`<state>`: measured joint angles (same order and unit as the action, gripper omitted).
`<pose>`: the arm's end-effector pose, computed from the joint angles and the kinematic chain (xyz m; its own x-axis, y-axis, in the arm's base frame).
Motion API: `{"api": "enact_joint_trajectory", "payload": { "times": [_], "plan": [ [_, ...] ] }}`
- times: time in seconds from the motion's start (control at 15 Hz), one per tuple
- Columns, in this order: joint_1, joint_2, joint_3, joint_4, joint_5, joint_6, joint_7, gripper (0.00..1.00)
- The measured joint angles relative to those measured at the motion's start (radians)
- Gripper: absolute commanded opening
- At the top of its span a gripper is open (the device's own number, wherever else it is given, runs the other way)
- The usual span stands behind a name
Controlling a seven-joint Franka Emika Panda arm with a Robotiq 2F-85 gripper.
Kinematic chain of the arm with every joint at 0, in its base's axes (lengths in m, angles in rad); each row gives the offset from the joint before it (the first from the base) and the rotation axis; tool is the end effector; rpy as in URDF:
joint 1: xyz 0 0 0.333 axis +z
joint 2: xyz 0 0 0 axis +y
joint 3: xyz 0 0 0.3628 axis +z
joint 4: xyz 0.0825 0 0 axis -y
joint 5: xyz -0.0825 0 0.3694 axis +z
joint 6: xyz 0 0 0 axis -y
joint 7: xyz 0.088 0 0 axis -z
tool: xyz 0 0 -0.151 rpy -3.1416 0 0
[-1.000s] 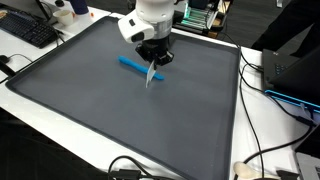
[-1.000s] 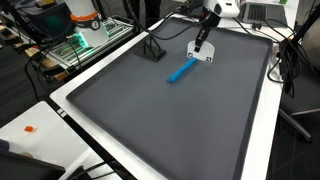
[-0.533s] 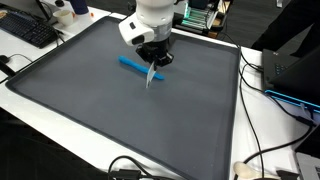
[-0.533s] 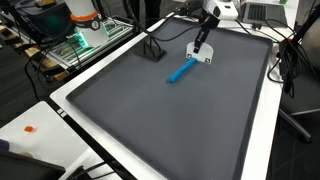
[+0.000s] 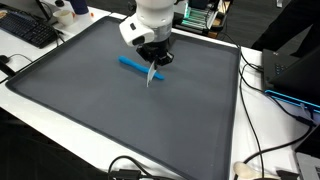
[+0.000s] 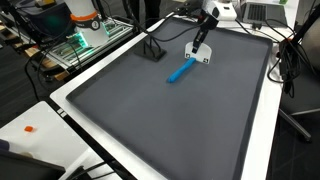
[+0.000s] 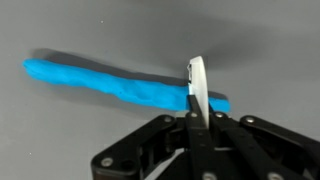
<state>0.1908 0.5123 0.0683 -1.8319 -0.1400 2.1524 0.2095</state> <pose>0.6122 0.1484 0.2456 0.9775 0.1207 -0.1728 0.1401 -0.9846 0.1050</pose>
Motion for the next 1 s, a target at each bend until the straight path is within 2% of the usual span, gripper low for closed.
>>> {"api": "enact_joint_trajectory", "payload": {
  "times": [1.0],
  "plan": [
    [0.0,-0.007,0.005,-0.002,0.008,-0.09,-0.002,0.01]
  ]
}}
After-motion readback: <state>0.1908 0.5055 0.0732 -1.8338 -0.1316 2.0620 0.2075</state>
